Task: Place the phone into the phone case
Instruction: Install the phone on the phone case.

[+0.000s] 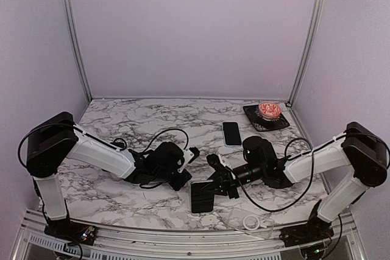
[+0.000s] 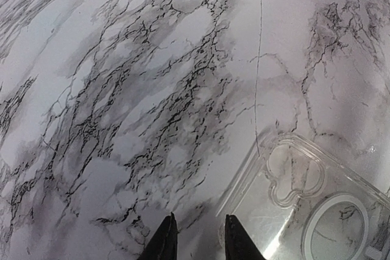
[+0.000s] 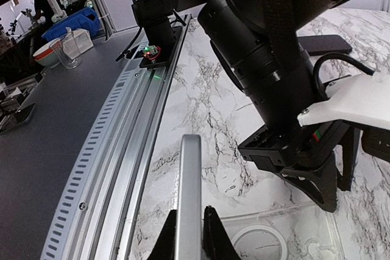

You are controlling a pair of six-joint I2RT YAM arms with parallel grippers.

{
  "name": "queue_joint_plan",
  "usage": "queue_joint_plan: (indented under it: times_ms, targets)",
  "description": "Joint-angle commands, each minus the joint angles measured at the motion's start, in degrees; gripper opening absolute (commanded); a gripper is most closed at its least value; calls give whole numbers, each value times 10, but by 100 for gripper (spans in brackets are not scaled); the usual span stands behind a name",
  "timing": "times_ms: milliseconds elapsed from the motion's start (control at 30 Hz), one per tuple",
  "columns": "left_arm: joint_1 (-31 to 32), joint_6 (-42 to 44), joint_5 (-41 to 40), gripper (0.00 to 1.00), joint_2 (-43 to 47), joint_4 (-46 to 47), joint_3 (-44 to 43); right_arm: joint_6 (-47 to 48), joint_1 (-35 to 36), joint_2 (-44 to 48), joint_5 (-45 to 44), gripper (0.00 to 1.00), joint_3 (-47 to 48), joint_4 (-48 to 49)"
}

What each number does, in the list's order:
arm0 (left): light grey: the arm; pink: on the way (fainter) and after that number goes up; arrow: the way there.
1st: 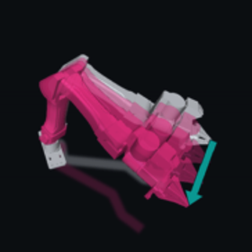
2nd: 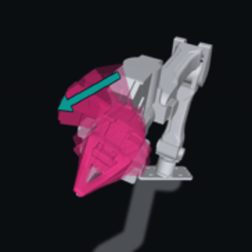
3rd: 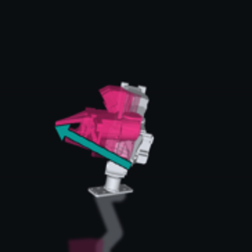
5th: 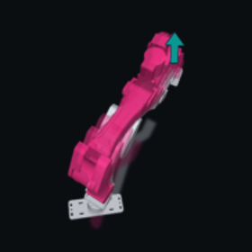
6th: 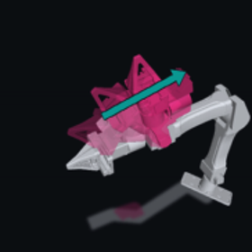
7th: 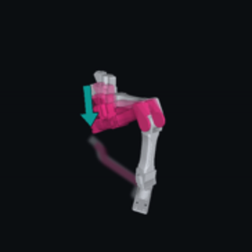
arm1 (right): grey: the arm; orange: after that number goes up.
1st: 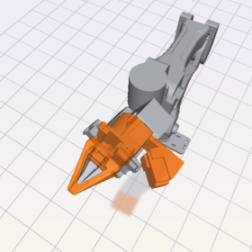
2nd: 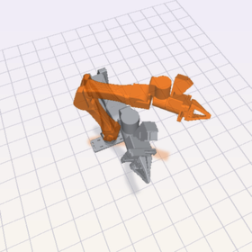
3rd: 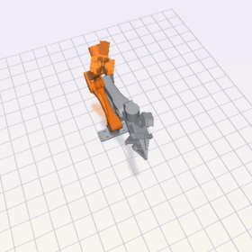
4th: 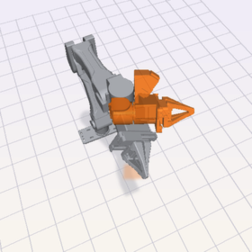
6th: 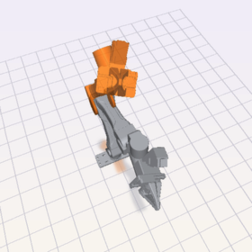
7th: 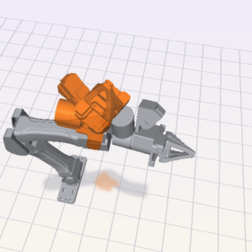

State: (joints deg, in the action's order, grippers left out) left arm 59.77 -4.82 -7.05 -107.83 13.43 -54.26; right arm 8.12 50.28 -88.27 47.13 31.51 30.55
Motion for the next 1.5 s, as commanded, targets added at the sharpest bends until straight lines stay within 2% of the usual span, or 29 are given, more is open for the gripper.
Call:
queue_joint_plan:
  times_ms: [0, 333, 633, 967, 1167, 1467]
  targets:
    - [-9, 8, 9, 25, -13, 12, -14, -17, -19, -48, -7, 0, 16, -39]
    - [-20, 5, 10, 25, -20, 14, -7, 8, -26, -98, -26, 5, 51, -87]
    - [-24, 8, 3, 25, -21, 16, 0, 48, -28, -100, 21, 6, 71, -164]
    - [-26, 11, -1, 25, -15, 16, 4, -12, -27, -74, 36, 5, 53, -117]
    - [-26, 13, -4, 25, -12, 18, 8, -77, -27, -58, 27, 3, 19, -33]
    - [-26, 13, -10, 25, -12, 22, 10, -76, -24, -58, 41, 3, 45, -100]
